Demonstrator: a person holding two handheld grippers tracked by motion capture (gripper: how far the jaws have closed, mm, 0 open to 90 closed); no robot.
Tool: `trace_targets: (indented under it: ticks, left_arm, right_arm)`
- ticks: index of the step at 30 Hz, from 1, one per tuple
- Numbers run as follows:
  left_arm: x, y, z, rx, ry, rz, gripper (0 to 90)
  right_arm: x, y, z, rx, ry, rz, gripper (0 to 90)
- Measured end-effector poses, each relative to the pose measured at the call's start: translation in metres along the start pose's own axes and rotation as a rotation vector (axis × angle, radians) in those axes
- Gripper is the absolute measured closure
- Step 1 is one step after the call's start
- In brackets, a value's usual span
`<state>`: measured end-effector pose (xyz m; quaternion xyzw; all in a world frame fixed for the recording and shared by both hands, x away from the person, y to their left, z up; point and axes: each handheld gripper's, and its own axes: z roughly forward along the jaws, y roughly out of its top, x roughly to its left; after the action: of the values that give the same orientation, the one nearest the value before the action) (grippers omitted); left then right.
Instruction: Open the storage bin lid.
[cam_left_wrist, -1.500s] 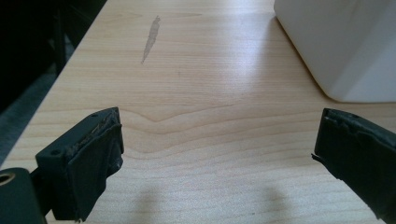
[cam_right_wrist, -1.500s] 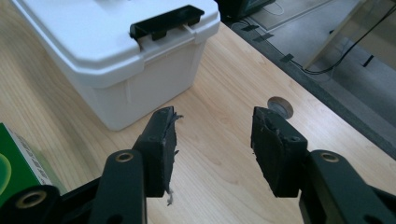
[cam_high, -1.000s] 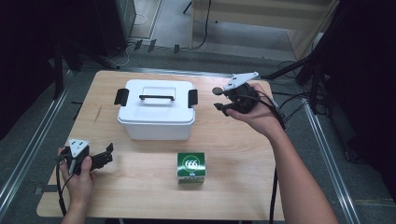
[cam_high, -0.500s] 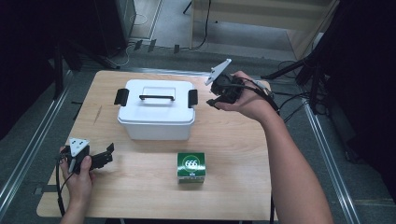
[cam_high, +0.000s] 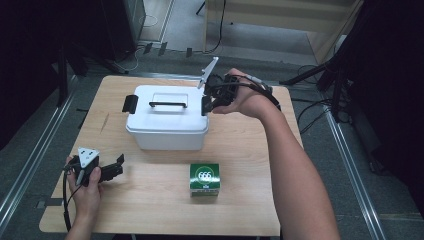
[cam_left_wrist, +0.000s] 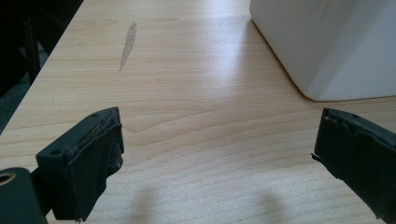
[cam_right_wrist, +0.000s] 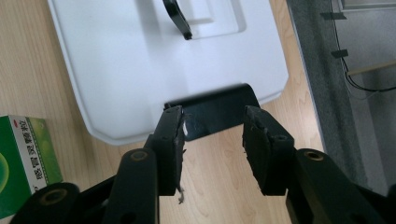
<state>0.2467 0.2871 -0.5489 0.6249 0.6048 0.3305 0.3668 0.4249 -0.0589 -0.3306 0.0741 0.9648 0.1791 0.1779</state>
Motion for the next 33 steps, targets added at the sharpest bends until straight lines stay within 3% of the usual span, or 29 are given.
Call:
trace_targets:
  ticks: [13, 22, 33]
  left_arm:
    - [0.001, 0.000, 0.000, 0.005, -0.009, -0.004, 2.1]
    - [-0.001, -0.001, -0.001, 0.001, -0.008, -0.001, 2.1]
    - [0.001, 0.000, -0.001, 0.001, -0.014, -0.007, 2.1]
  right_arm:
    - [0.006, 0.029, 0.019, 0.044, 0.056, -0.093, 69.8]
    - [0.011, 0.049, 0.029, 0.017, 0.046, -0.156, 74.8]
    - [0.016, 0.073, 0.040, 0.054, 0.065, -0.198, 76.5]
